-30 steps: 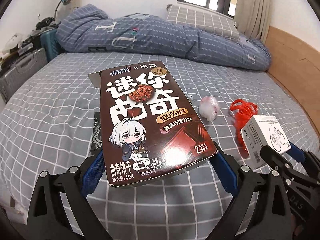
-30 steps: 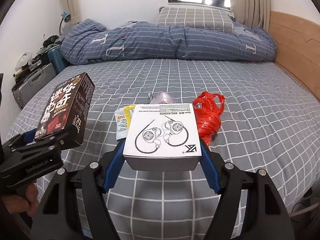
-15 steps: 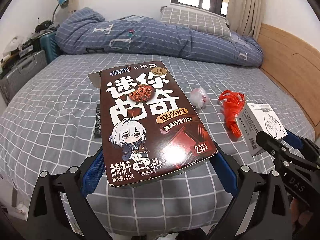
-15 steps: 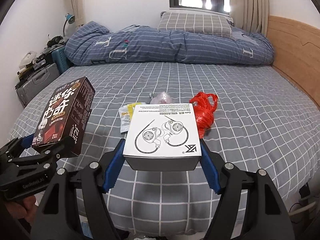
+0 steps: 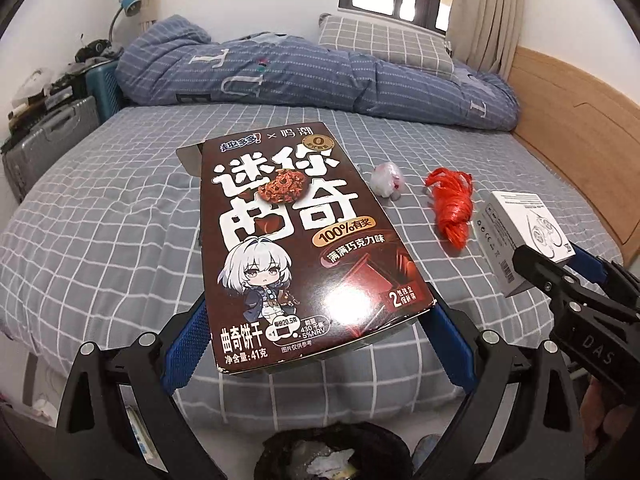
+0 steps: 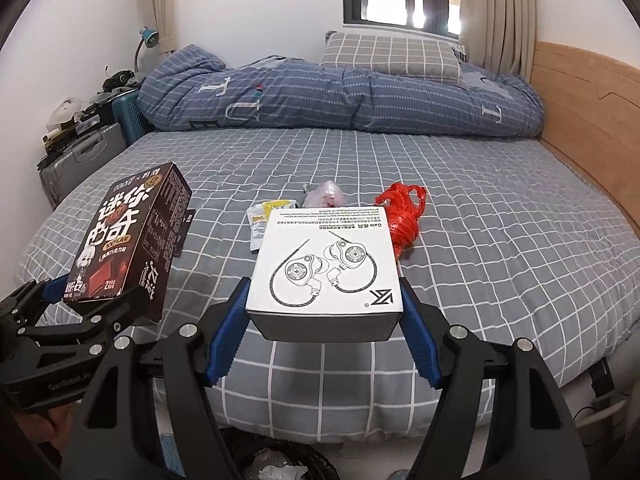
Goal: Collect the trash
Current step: 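Lift and carry the snack box and earphone box with both tools over the bin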
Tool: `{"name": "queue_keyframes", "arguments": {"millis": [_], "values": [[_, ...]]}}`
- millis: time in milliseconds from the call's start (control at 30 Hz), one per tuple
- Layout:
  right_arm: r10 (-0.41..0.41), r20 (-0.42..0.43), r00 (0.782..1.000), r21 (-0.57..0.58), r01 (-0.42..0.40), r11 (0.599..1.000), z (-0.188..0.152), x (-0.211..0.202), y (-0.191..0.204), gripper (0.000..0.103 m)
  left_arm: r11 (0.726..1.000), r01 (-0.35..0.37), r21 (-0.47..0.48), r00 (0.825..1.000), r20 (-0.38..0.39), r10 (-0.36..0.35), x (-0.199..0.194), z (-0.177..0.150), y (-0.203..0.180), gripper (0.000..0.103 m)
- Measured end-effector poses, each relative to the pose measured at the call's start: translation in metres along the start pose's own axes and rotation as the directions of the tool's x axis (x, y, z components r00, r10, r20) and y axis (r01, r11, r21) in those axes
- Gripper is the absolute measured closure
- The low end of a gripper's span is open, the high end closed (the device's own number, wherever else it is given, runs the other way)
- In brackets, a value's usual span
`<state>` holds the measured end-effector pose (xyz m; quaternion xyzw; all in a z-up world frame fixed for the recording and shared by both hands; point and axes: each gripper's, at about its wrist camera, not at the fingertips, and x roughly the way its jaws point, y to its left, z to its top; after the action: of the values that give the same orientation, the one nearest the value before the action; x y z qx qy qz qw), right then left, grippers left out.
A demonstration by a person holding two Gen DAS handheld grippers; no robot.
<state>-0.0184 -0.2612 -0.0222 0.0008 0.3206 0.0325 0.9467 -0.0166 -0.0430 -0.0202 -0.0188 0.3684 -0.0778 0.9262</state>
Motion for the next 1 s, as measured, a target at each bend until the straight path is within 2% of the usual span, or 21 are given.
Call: {"name": "queue_keyframes", "arguments": {"millis": [500, 633, 1000], "values": [[0.000, -0.018, 1.000, 0.008, 0.000, 1.000, -0.030, -0.028, 0.007, 0.035, 1.000, 0.010, -0.009, 1.000, -0.011, -0.010, -0.034, -0.033, -0.003, 0.009], [0.002, -0.025, 1.000, 0.008, -0.002, 1.000, -0.041, -0.037, 0.009, 0.035, 1.000, -0.007, 0.014, 1.000, -0.017, 0.007, -0.043, -0.047, -0.003, 0.009], [0.002, -0.053, 0.999, -0.003, -0.002, 1.000, -0.069, -0.062, 0.016, 0.035, 1.000, -0.007, 0.003, 0.998, -0.068, 0.008, -0.067, -0.089, -0.005, 0.009]]}}
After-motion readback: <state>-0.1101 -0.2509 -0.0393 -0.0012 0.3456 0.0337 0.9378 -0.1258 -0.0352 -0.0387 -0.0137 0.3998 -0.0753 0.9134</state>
